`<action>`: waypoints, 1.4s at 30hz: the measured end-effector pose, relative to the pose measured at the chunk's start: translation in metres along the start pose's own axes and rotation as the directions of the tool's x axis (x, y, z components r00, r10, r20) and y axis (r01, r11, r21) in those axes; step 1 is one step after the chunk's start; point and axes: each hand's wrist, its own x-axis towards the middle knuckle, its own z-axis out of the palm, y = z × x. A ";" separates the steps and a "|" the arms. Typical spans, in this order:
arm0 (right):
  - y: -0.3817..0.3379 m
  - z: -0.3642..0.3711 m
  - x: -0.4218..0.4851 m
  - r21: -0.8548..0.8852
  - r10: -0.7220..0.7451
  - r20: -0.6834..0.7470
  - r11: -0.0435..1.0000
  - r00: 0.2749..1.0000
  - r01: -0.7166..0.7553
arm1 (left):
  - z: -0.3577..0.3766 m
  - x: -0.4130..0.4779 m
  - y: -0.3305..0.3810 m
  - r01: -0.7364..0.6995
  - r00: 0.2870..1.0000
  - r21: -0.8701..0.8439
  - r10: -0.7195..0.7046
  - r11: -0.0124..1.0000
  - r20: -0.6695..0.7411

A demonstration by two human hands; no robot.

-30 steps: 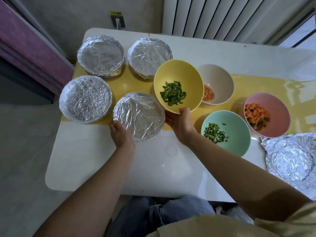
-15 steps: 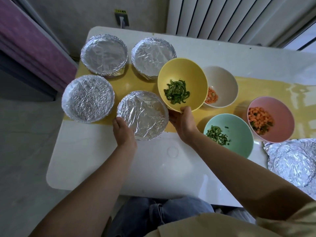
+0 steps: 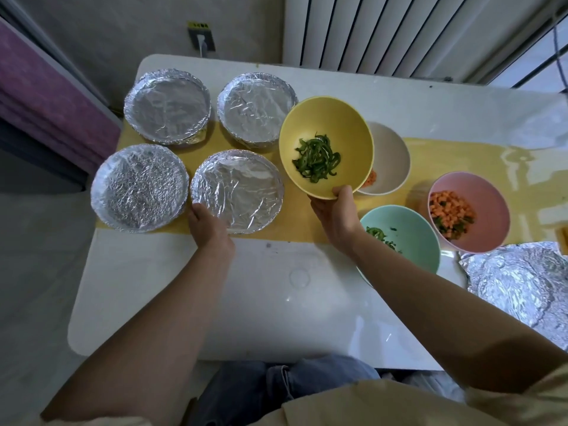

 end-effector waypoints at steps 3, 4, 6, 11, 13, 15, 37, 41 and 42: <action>-0.004 0.000 -0.002 0.032 0.005 0.010 0.999 1.000 -0.005 | 0.000 0.000 0.003 0.007 1.000 0.023 -0.007 1.000 -0.016; -0.005 0.000 -0.002 0.035 0.004 0.009 0.999 1.000 -0.004 | -0.001 -0.001 0.005 0.006 1.000 0.037 -0.006 0.999 -0.009; -0.005 0.001 -0.003 0.018 0.012 -0.002 1.000 1.000 -0.012 | -0.004 0.000 0.006 0.017 0.999 0.052 -0.019 0.998 0.028; -0.007 0.008 -0.013 0.011 0.017 0.006 1.000 1.000 -0.017 | -0.017 0.004 0.014 0.076 0.981 0.143 -0.099 0.987 0.166; -0.006 0.009 -0.017 -0.013 -0.012 0.010 1.000 1.000 0.012 | -0.022 0.006 0.015 0.081 0.969 0.162 -0.115 0.983 0.217; -0.004 0.006 -0.022 -0.072 -0.048 -0.020 0.996 0.999 0.047 | -0.028 -0.001 0.017 0.085 0.960 0.181 -0.129 0.980 0.248; 0.114 -0.059 -0.150 -0.526 0.049 -0.013 0.849 0.999 -0.049 | -0.153 -0.107 -0.014 0.025 0.833 0.410 -0.246 0.912 0.496; 0.123 -0.067 -0.162 -0.591 0.056 -0.049 0.803 0.997 -0.074 | -0.162 -0.119 -0.025 -0.035 0.785 0.449 -0.254 0.893 0.565; 0.125 -0.069 -0.164 -0.606 0.066 -0.057 0.790 0.996 -0.087 | -0.163 -0.121 -0.028 -0.058 0.781 0.456 -0.244 0.888 0.575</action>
